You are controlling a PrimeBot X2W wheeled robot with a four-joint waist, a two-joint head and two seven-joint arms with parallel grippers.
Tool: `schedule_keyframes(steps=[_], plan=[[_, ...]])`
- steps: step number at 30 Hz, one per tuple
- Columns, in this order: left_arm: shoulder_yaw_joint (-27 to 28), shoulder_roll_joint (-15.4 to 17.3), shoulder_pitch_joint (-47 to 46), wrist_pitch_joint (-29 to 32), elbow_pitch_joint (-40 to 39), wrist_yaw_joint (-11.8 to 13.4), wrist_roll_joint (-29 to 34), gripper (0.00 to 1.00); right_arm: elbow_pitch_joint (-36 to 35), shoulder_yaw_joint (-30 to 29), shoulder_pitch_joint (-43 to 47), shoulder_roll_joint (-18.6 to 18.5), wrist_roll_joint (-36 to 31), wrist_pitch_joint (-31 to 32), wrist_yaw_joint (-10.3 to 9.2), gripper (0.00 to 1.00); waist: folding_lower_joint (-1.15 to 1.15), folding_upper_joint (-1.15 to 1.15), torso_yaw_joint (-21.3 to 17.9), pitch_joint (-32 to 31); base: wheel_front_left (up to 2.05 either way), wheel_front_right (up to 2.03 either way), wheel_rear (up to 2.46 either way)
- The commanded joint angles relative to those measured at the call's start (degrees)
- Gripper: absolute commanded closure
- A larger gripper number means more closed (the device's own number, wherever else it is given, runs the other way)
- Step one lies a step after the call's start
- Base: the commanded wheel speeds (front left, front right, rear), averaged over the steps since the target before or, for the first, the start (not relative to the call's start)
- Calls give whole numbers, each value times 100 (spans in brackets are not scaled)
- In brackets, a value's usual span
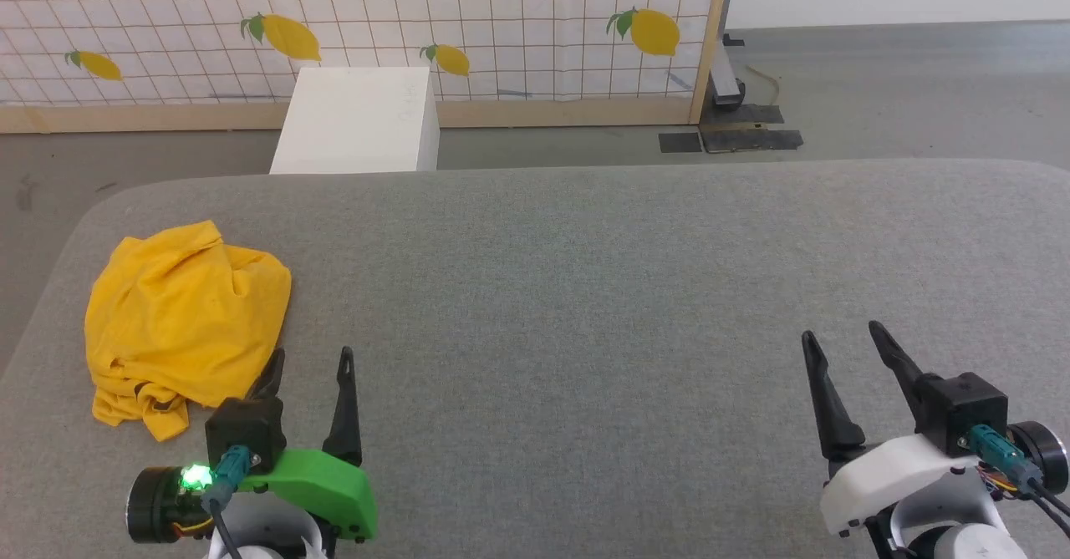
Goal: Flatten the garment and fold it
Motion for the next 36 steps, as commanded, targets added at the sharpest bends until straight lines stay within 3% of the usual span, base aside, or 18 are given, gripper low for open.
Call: schedule_keyframes(steps=[1, 36], plan=[[23, -3, 54, -59, -39, -44, -61, 0, 8, -38, 27, 0, 80, -62, -1, 0, 0, 0, 0, 1, 0, 0, 0], [188, -9, 220, -471, -129, -243, -363, 0, 74, -605, 121, 1, 275, -477, -4, 0, 0, 0, 116, 25, 0, 0, 0]])
